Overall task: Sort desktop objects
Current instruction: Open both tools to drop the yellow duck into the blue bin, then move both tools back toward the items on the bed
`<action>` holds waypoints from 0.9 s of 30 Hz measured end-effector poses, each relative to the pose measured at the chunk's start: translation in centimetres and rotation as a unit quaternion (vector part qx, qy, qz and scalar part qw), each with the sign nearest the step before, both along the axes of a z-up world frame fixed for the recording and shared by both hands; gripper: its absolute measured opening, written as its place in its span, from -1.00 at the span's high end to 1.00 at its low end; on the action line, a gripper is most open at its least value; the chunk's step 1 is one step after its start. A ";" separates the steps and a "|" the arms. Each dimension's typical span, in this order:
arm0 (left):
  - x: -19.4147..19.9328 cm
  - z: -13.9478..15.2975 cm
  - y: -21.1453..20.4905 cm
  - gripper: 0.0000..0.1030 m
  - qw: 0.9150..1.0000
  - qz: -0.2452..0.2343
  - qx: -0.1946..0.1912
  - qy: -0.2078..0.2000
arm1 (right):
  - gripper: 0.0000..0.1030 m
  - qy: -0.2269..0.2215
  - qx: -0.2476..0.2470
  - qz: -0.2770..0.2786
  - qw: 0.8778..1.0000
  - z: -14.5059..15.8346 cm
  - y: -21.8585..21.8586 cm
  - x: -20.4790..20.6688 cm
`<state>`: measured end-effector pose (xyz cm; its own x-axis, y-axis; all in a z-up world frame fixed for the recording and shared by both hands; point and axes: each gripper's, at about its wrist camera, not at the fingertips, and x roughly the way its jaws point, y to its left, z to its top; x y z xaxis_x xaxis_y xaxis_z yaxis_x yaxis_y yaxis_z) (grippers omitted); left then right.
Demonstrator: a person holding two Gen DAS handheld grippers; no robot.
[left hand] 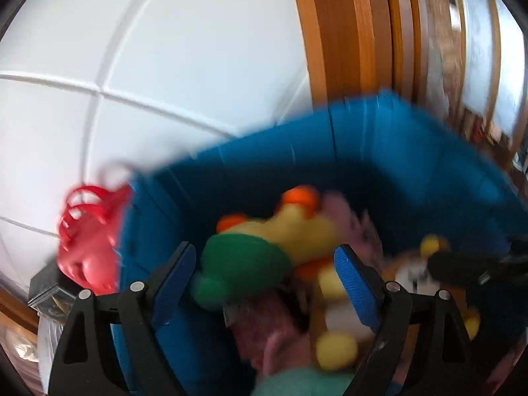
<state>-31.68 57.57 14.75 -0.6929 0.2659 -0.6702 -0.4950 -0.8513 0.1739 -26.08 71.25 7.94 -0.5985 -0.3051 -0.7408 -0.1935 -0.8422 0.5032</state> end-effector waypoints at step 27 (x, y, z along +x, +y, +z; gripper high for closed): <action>8.2 6.3 -9.9 -0.71 0.997 -0.006 0.039 -0.073 | -1.00 -0.042 0.126 0.029 0.991 1.6 -4.1 0.8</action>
